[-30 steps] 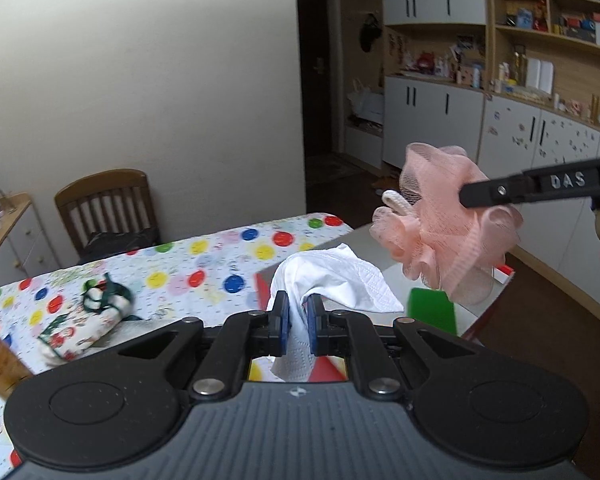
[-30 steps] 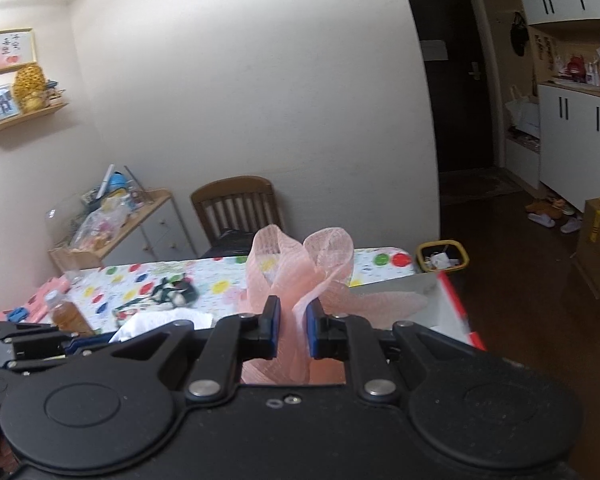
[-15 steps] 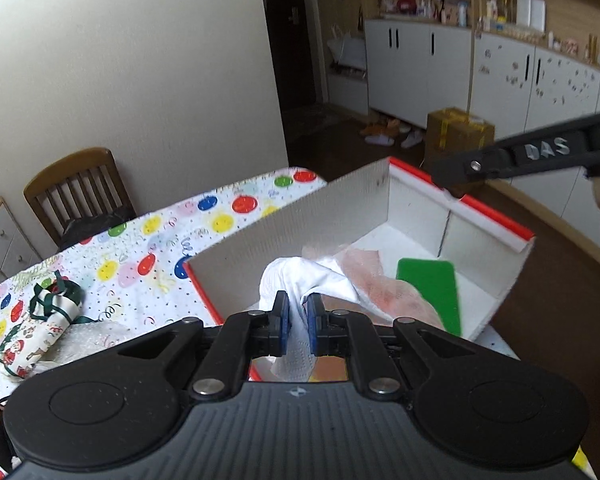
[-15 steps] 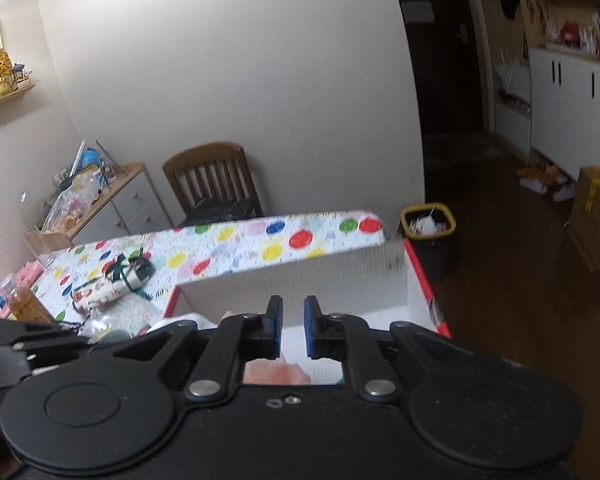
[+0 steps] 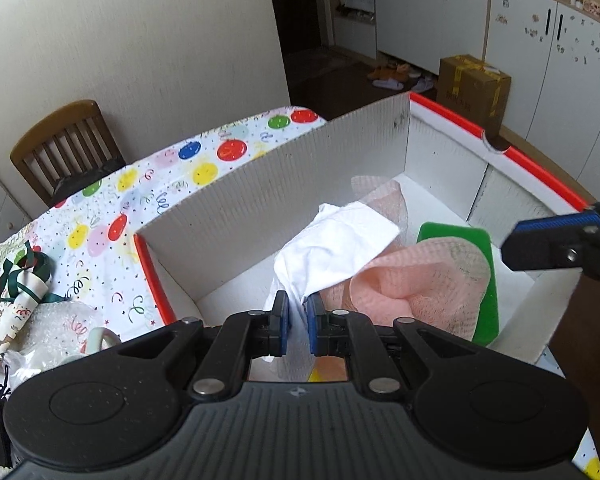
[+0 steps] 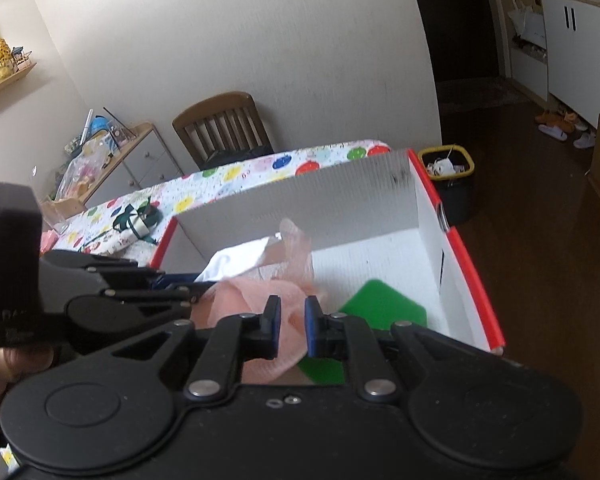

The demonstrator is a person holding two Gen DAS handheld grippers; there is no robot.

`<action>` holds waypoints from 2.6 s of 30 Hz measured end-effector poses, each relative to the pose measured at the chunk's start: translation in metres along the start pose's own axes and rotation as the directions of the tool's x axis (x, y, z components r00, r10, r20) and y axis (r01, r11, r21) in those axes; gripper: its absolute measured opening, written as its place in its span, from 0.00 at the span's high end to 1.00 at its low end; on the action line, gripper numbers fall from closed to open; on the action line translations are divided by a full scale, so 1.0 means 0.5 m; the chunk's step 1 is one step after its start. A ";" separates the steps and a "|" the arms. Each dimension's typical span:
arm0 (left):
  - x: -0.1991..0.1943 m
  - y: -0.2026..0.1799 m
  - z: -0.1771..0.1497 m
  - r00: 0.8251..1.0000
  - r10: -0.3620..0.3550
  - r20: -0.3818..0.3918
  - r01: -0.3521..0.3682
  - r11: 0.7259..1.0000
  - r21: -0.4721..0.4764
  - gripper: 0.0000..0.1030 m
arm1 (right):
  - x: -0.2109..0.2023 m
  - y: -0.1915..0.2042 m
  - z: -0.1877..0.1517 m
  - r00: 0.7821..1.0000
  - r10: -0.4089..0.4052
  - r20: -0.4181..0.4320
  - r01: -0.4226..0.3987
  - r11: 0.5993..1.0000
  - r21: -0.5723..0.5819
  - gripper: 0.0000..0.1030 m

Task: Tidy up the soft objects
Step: 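Open the right gripper on the pink puff while the left gripper releases the tissue, then withdraw both grippers from the shoebox, moving the left gripper toward the grey towel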

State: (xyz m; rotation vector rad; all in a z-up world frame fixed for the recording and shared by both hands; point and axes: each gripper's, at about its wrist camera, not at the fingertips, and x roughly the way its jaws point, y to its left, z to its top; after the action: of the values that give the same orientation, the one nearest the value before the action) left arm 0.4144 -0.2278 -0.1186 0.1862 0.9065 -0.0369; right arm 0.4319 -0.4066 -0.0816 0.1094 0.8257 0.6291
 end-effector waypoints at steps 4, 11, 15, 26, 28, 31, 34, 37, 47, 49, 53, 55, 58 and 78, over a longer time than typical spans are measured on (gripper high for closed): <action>0.010 0.002 -0.001 1.000 -0.015 -0.025 0.014 1.000 -0.026 0.91 | 0.004 -0.001 -0.007 1.000 -0.007 -0.021 0.007 1.000 -0.006 0.88; 0.008 0.012 -0.004 0.996 -0.061 -0.060 0.057 0.996 -0.074 0.90 | 0.010 0.006 -0.008 0.999 -0.003 -0.043 0.002 1.000 -0.024 0.87; -0.008 0.014 -0.006 0.996 -0.085 -0.042 0.080 0.993 -0.092 0.89 | 0.005 0.015 -0.007 0.999 0.008 -0.041 -0.009 0.999 -0.042 0.85; -0.067 0.020 -0.016 0.997 -0.065 0.035 0.069 0.989 -0.128 0.27 | -0.026 0.039 -0.004 1.000 0.017 -0.017 -0.018 0.997 -0.072 0.74; -0.081 0.021 -0.016 0.996 -0.072 0.047 0.078 0.988 -0.136 0.27 | -0.037 0.044 -0.003 1.000 0.019 -0.008 -0.019 0.997 -0.078 0.69; -0.107 0.021 -0.019 0.996 -0.065 0.069 0.074 0.988 -0.138 0.27 | -0.055 0.051 -0.004 1.000 0.023 0.010 -0.022 0.996 -0.091 0.60; -0.134 0.019 -0.025 0.994 -0.065 0.089 0.077 0.988 -0.136 0.27 | -0.072 0.061 -0.005 0.999 0.027 0.025 -0.024 0.994 -0.103 0.53; -0.167 0.020 -0.034 0.990 -0.071 0.122 0.088 0.986 -0.142 0.27 | -0.088 0.072 -0.006 0.999 0.026 0.039 -0.022 0.993 -0.113 0.48; -0.272 0.036 -0.063 0.974 -0.043 0.221 0.082 0.982 -0.168 0.27 | -0.130 0.123 -0.010 0.995 0.064 0.081 -0.051 0.987 -0.154 0.27; -0.290 0.042 -0.071 0.971 -0.040 0.237 0.083 0.981 -0.174 0.26 | -0.136 0.136 -0.012 0.993 0.073 0.091 -0.058 0.985 -0.160 0.23; -0.324 0.058 -0.090 0.963 -0.036 0.268 0.088 0.979 -0.186 0.20 | -0.151 0.166 -0.014 0.989 0.094 0.111 -0.074 0.982 -0.172 0.17; -0.340 0.070 -0.100 0.958 -0.034 0.283 0.093 0.976 -0.197 0.20 | -0.155 0.181 -0.015 0.988 0.100 0.119 -0.078 0.981 -0.177 0.13; -0.361 0.089 -0.116 0.954 -0.036 0.299 0.104 0.971 -0.216 0.18 | -0.158 0.200 -0.016 0.986 0.109 0.129 -0.085 0.980 -0.178 0.06; -0.421 0.305 -0.285 0.937 0.034 0.347 0.082 0.946 -0.313 0.00 | -0.096 0.386 -0.054 0.987 0.136 0.085 -0.117 0.974 -0.192 0.01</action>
State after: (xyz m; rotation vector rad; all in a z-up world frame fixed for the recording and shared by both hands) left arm 0.1904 -0.0624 -0.0167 -0.1376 0.5473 0.0555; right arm 0.2957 -0.2803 -0.0054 0.0222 0.6651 0.8121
